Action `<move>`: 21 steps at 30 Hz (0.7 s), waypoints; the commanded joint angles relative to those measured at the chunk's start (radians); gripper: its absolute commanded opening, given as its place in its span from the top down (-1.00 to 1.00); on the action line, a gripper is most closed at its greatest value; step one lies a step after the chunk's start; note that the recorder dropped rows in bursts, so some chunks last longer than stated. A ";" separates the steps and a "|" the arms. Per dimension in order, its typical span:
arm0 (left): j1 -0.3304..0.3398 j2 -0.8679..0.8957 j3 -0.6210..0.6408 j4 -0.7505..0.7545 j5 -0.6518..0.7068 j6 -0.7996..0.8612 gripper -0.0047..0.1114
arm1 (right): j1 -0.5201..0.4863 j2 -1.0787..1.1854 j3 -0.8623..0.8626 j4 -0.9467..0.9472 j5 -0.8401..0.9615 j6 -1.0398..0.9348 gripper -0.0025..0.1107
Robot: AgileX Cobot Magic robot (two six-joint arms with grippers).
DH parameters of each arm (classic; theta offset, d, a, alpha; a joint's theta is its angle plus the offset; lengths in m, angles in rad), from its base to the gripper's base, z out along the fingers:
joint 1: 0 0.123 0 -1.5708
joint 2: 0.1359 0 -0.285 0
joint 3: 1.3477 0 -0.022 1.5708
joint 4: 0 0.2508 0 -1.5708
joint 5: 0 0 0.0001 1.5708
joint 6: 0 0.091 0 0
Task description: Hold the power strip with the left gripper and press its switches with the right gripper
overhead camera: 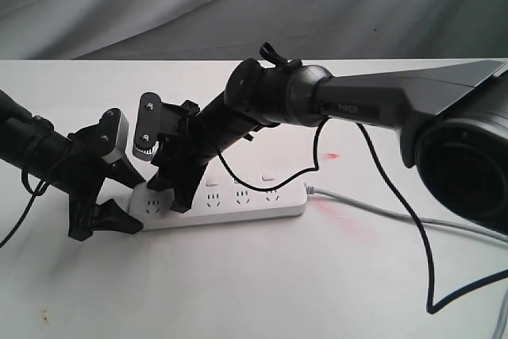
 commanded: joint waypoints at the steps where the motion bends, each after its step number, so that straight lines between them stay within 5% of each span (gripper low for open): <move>1: -0.004 -0.002 -0.007 -0.003 -0.019 0.005 -0.23 | -0.007 -0.054 0.014 -0.049 0.030 0.030 0.25; 21: -0.004 -0.002 -0.007 -0.003 -0.019 0.005 -0.23 | -0.069 -0.075 0.037 -0.089 0.080 0.058 0.25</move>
